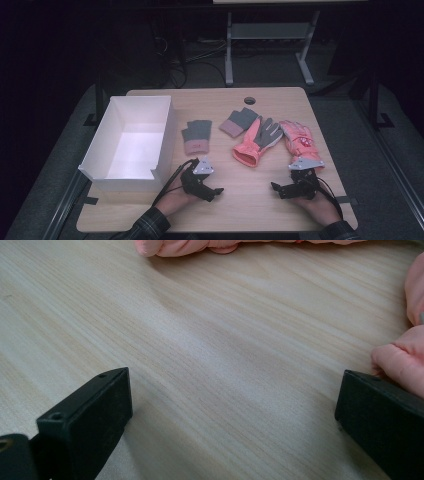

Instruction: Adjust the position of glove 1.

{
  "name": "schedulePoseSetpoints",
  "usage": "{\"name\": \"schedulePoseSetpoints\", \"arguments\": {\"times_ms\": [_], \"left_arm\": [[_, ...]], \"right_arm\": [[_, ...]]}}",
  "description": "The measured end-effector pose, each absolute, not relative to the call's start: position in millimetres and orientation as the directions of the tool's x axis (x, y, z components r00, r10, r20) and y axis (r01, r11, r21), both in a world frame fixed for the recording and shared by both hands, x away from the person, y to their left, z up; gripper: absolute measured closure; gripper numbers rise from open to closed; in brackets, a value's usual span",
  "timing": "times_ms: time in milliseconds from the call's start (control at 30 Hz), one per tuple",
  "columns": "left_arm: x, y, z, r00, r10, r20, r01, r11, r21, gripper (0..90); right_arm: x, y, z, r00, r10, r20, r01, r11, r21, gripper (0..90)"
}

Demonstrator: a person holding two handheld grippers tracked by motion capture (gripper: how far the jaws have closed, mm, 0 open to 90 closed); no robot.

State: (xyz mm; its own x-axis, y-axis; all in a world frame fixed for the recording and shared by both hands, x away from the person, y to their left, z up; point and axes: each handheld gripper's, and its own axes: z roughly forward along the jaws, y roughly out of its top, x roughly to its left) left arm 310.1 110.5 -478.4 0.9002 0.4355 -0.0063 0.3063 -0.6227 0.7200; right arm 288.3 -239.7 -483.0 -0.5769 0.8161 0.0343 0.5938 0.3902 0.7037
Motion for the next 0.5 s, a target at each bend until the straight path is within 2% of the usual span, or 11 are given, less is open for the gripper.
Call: {"name": "schedulePoseSetpoints", "arguments": {"times_ms": [500], "left_arm": [[317.2,109.2,-469.7,0.892,0.451,-0.030,0.348,-0.641,0.684,13.1]], "right_arm": [[288.4,-239.5,-483.0,-0.573,0.819,0.038,0.599,0.386,0.702,1.2]]}}
